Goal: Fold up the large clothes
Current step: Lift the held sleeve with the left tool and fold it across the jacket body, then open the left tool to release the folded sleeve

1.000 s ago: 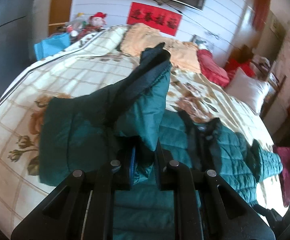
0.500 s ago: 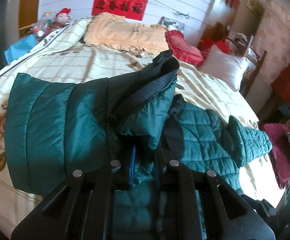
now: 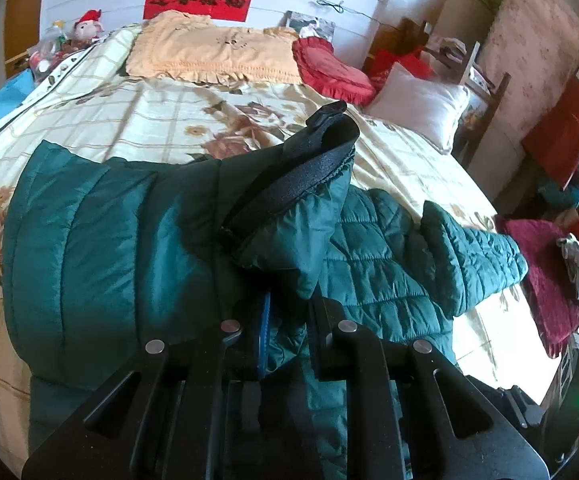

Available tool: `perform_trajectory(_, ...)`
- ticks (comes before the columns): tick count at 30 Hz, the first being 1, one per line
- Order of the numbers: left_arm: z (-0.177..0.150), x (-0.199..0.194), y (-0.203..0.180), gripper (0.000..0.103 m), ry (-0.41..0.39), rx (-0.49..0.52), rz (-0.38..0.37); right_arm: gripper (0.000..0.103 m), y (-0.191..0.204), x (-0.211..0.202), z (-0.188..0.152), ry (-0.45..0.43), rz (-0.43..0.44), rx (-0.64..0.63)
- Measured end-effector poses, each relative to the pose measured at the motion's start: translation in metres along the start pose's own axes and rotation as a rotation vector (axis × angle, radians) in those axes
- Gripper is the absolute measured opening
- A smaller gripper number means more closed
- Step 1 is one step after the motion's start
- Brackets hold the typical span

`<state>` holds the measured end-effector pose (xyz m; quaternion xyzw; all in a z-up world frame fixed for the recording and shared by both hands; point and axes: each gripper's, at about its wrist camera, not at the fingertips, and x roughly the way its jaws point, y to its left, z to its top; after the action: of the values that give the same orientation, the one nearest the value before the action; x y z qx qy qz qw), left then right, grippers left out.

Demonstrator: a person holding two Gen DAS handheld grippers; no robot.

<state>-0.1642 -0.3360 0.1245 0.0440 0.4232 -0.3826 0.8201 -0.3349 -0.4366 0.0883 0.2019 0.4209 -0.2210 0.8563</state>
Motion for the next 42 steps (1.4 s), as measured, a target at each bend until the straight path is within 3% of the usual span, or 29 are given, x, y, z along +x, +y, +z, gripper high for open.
perform_trajectory(12, -0.007, 0.031, -0.018, 0.014, 0.07, 0.006, -0.051, 0.103, -0.021, 0.016, 0.004, 0.019, -0.053, 0.003)
perform_trajectory(25, -0.011, 0.042, -0.02, 0.014, 0.083, 0.028, -0.048, 0.103, -0.028, 0.035, 0.017, 0.033, -0.115, -0.024)
perform_trajectory(36, -0.014, 0.041, -0.003, 0.015, 0.133, -0.059, -0.138, 0.103, -0.023, 0.061, 0.044, 0.055, -0.159, -0.054)
perform_trajectory(38, -0.012, 0.036, 0.003, 0.022, 0.143, -0.081, -0.177, 0.103, -0.023, 0.062, 0.047, 0.059, -0.168, -0.054)
perform_trajectory(40, -0.012, 0.03, 0.01, 0.053, 0.15, -0.113, -0.243, 0.103, -0.024, 0.063, 0.048, 0.055, -0.166, -0.05)
perform_trajectory(42, -0.011, 0.019, 0.019, 0.06, 0.127, -0.146, -0.272, 0.103, -0.024, 0.064, 0.049, 0.062, -0.168, -0.047)
